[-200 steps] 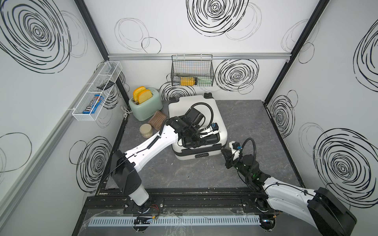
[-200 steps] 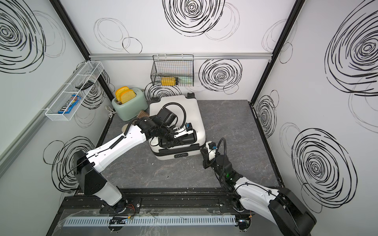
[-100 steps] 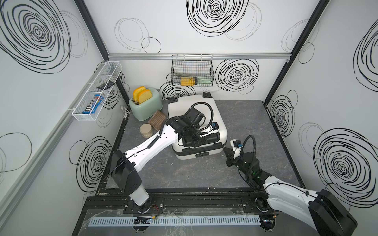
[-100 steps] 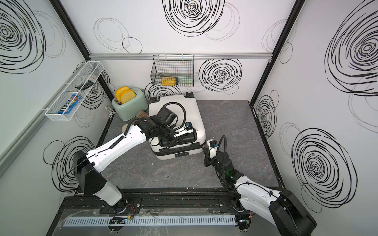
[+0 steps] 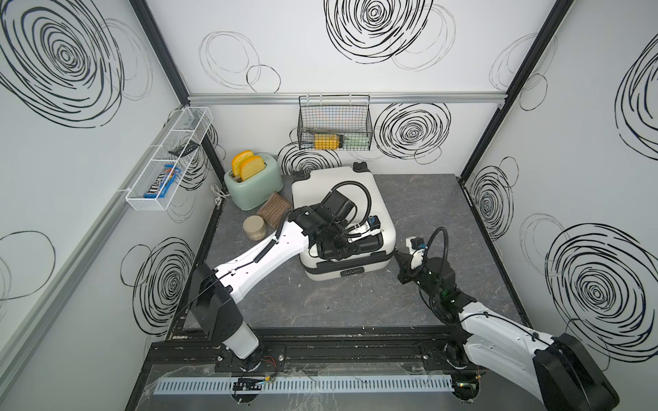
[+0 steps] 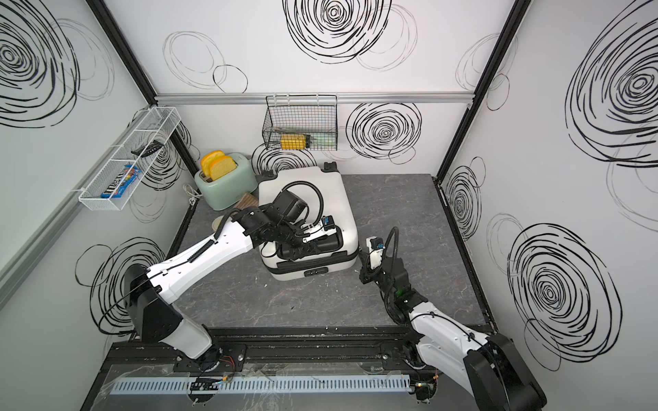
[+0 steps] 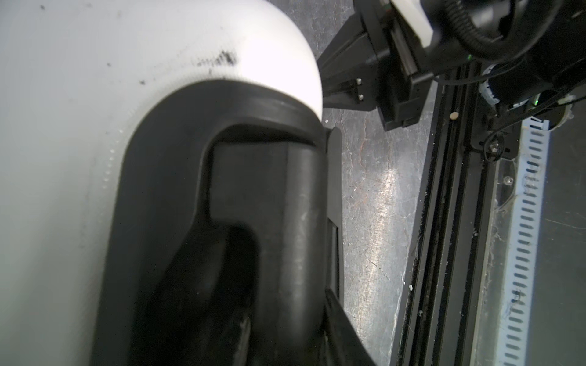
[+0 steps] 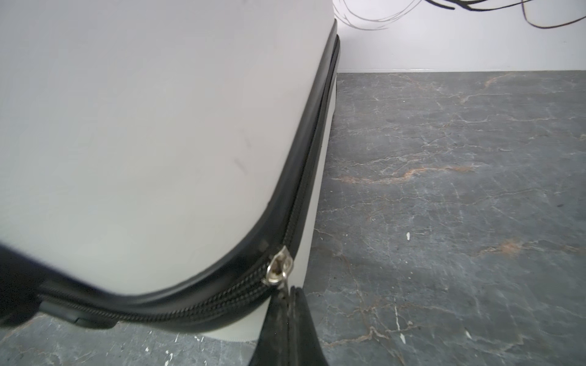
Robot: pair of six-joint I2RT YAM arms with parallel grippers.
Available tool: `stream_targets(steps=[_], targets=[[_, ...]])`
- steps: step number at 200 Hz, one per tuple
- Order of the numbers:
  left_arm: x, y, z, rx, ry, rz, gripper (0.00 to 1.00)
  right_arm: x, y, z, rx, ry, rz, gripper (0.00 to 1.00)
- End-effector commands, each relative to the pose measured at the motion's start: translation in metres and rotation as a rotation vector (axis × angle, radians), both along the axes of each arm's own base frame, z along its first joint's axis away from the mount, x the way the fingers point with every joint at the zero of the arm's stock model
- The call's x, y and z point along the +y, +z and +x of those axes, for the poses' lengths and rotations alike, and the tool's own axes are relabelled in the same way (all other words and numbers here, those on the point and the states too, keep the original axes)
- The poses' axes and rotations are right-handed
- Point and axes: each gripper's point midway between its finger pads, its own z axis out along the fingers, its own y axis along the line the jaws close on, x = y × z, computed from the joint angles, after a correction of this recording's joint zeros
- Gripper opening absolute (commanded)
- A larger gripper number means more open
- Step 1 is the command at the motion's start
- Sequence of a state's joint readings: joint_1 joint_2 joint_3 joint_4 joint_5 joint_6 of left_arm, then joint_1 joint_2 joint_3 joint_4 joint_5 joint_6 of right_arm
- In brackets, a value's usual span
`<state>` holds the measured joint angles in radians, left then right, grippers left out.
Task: Open the suitcase zippers
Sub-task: Unzip the zipper on the suitcase.
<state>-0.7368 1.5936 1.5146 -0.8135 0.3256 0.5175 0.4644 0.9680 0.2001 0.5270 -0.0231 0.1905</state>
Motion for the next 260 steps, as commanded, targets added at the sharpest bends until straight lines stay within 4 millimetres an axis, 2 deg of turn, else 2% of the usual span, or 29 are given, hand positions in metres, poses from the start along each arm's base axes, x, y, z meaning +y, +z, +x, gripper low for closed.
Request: stream_targets(steps=[1, 72, 102, 147, 159, 176, 193, 200, 210, 232, 246, 260], targets=[[-0.015, 0.065, -0.024, -0.139, -0.149, -0.176, 0.09, -0.017, 0.03, 0.023, -0.076, -0.065, 0.014, 0.0], [-0.025, 0.05, -0.088, -0.09, -0.386, -0.163, 0.12, -0.01, 0.035, 0.051, -0.029, 0.045, 0.009, 0.0], [-0.026, 0.045, -0.116, -0.078, -0.49, -0.173, 0.12, -0.013, 0.04, 0.071, -0.019, 0.05, 0.016, 0.0], [-0.027, 0.037, -0.135, -0.076, -0.546, -0.188, 0.14, -0.016, 0.037, 0.111, 0.015, 0.035, 0.014, 0.0], [-0.026, 0.036, -0.133, -0.091, -0.53, -0.186, 0.17, -0.021, 0.036, 0.12, 0.031, 0.025, 0.027, 0.0], [-0.025, 0.036, -0.124, -0.124, -0.472, -0.188, 0.37, -0.026, 0.037, 0.123, 0.069, 0.035, 0.052, 0.01], [-0.024, 0.045, -0.113, -0.153, -0.394, -0.213, 0.61, -0.032, 0.045, 0.112, 0.094, 0.03, 0.072, 0.26], [-0.022, 0.051, -0.108, -0.155, -0.356, -0.234, 0.67, -0.035, 0.051, 0.105, 0.097, 0.021, 0.08, 0.37], [-0.019, 0.063, -0.098, -0.149, -0.29, -0.272, 0.75, -0.036, 0.059, 0.092, 0.097, 0.027, 0.092, 0.46], [-0.003, 0.089, -0.059, -0.102, -0.054, -0.37, 0.83, -0.031, 0.084, 0.061, 0.067, 0.078, 0.121, 0.56], [0.019, 0.102, -0.025, -0.077, 0.147, -0.427, 0.85, -0.025, 0.101, 0.042, 0.075, 0.114, 0.19, 0.61], [0.045, 0.11, 0.008, -0.032, 0.345, -0.484, 0.89, -0.01, 0.118, 0.019, 0.105, 0.207, 0.291, 0.65]])
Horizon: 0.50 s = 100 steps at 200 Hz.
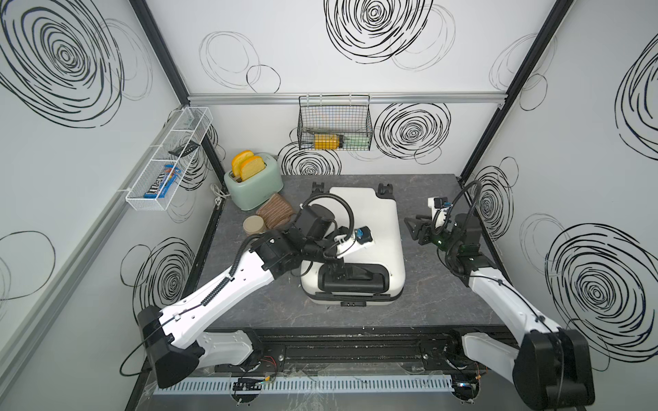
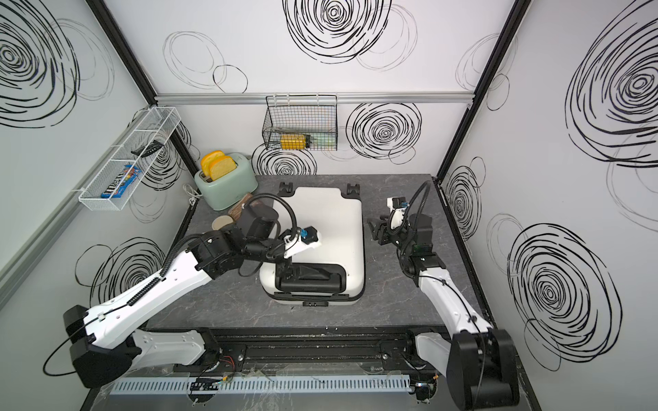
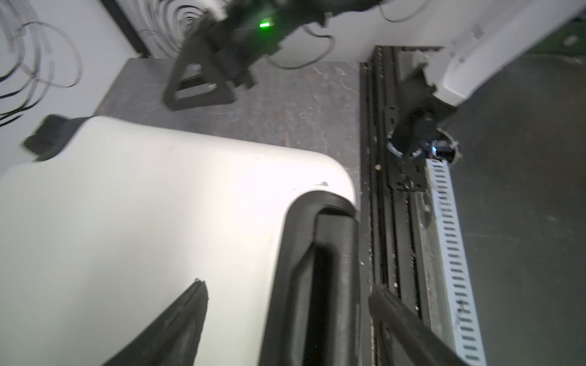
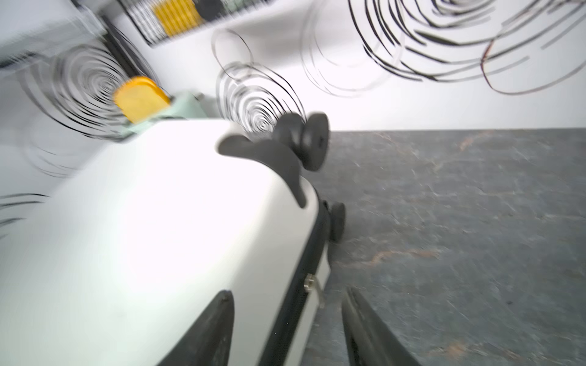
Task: Open the suitcase zippers
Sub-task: Unzip the zipper on the suitcase, then adjust the suitcase at the center of the board.
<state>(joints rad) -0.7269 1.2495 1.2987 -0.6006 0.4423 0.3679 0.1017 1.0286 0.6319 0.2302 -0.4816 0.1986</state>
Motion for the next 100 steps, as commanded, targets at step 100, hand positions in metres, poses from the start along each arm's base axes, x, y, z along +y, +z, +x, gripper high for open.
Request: stream_targets(steps=[100], targets=[[0.131, -0.028, 0.145, 0.39, 0.832, -0.174, 0.94, 0.062, -0.015, -0.117, 0.425, 0.197, 0.125, 0.75]])
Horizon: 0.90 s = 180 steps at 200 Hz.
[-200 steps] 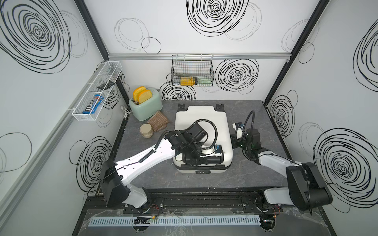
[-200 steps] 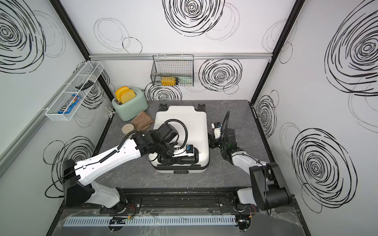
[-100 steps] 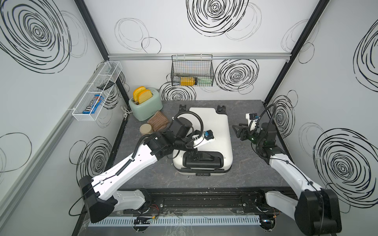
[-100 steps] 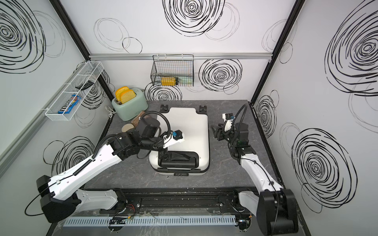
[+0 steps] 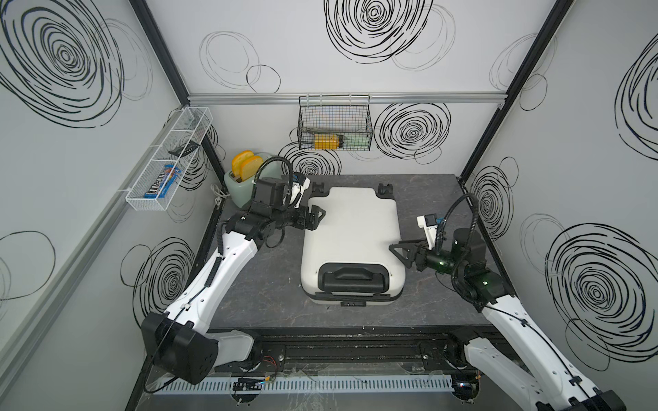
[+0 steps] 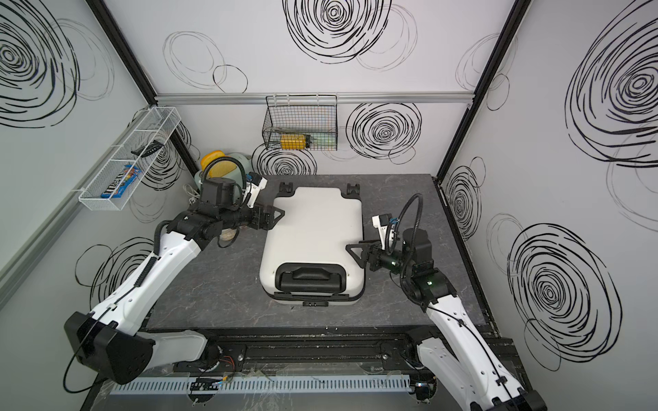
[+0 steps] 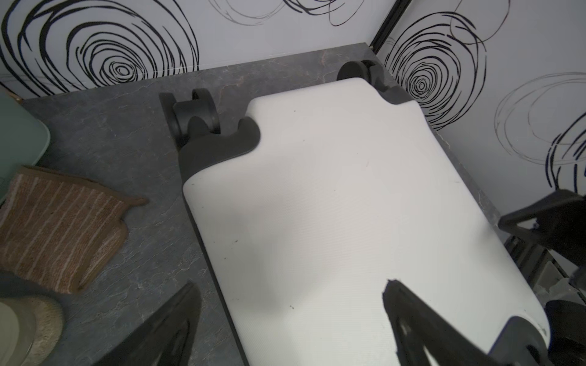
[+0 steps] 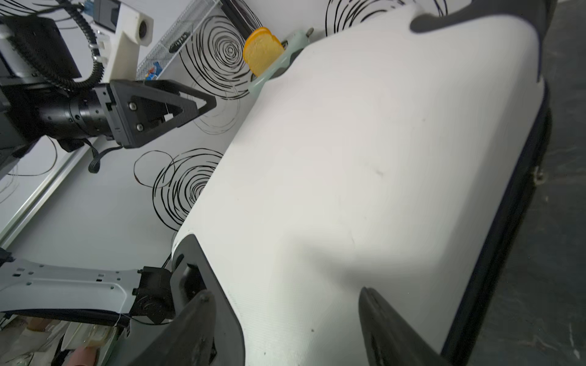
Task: Open the suitcase zippers
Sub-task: Adjust the suitcase at the center of the board.
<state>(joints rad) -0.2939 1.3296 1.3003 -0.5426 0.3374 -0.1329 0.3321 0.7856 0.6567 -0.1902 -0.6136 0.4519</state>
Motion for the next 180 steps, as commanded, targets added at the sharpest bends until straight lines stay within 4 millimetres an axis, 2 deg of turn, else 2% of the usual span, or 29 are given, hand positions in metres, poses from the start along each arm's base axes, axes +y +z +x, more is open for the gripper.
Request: stream_targets(steps=[1, 23, 46, 95, 123, 147, 180], targets=[[0.002, -0.008, 0.01, 0.049, 0.038, -0.017, 0.94, -0.009, -0.016, -0.008, 0.093, -0.064, -0.083, 0.75], [-0.008, -0.021, 0.013, 0.077, 0.005, -0.013, 0.93, -0.003, -0.018, -0.019, 0.102, -0.028, -0.069, 0.75], [-0.018, -0.033, 0.019, 0.102, -0.017, -0.007, 0.93, 0.013, -0.02, -0.036, 0.131, 0.046, -0.023, 0.73], [-0.052, -0.051, 0.031, 0.13, -0.082, 0.005, 0.91, 0.061, -0.021, -0.068, 0.122, 0.154, 0.031, 0.71], [-0.068, -0.057, 0.042, 0.138, -0.099, 0.012, 0.91, 0.085, -0.016, -0.075, 0.082, 0.178, 0.02, 0.71], [-0.07, -0.055, 0.049, 0.133, -0.091, 0.007, 0.91, 0.073, 0.004, -0.061, 0.022, 0.107, -0.026, 0.75], [-0.06, -0.041, 0.047, 0.098, -0.068, 0.017, 0.92, 0.022, 0.015, -0.038, 0.045, -0.036, -0.065, 0.77]])
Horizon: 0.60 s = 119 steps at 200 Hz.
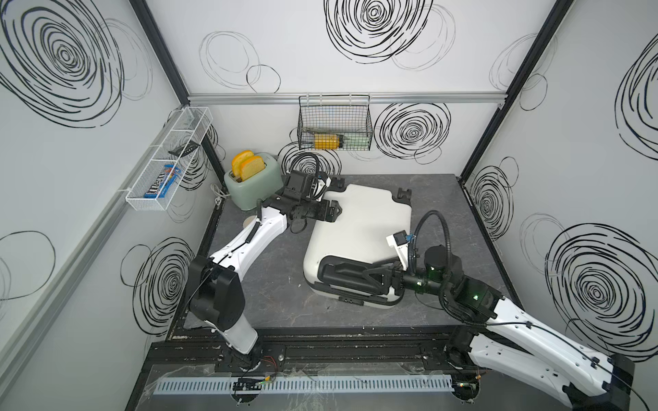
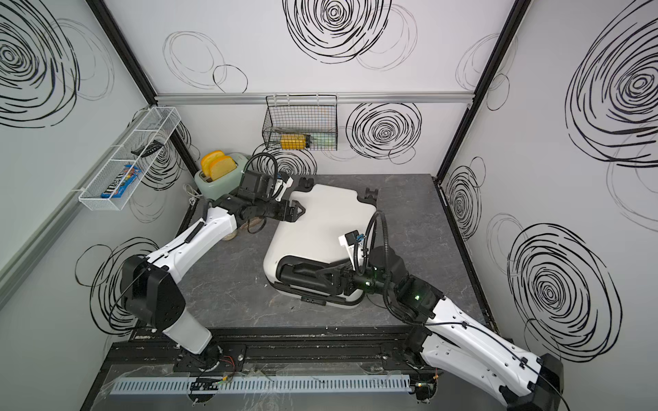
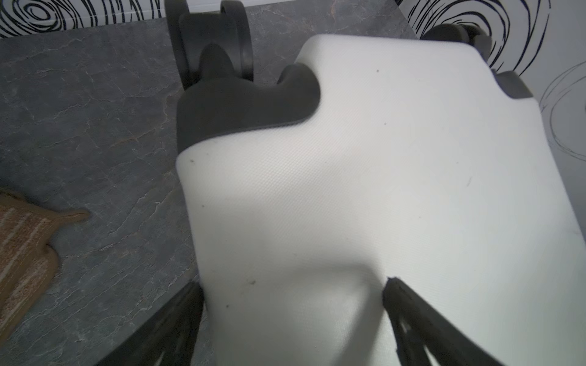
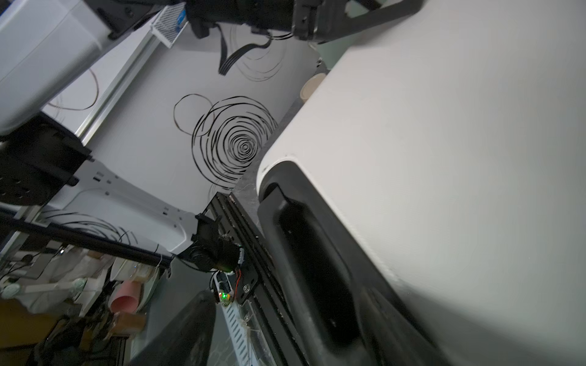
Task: Open the suitcase zippers
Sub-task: Adjust the suitcase at the center of the board.
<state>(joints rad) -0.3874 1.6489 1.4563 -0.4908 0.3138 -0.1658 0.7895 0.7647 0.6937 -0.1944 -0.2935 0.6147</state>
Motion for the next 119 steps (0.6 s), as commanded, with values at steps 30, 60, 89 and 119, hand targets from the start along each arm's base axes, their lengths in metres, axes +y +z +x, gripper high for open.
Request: stream_targets(steps=[30, 60, 89, 119], targets=[[0.005, 0.017, -0.013, -0.029, -0.008, 0.014, 0.92, -0.088, -0.002, 0.032, 0.054, -0.263, -0.137, 0.77], [0.007, 0.015, -0.017, -0.024, -0.014, 0.021, 0.92, -0.102, -0.015, 0.036, 0.123, -0.293, -0.131, 0.77], [0.0, 0.009, -0.018, -0.014, -0.035, 0.028, 0.92, -0.083, -0.021, 0.029, 0.174, -0.205, -0.066, 0.75], [-0.011, 0.002, -0.018, -0.005, -0.061, 0.034, 0.92, -0.047, -0.03, 0.011, 0.186, -0.119, -0.06, 0.75]])
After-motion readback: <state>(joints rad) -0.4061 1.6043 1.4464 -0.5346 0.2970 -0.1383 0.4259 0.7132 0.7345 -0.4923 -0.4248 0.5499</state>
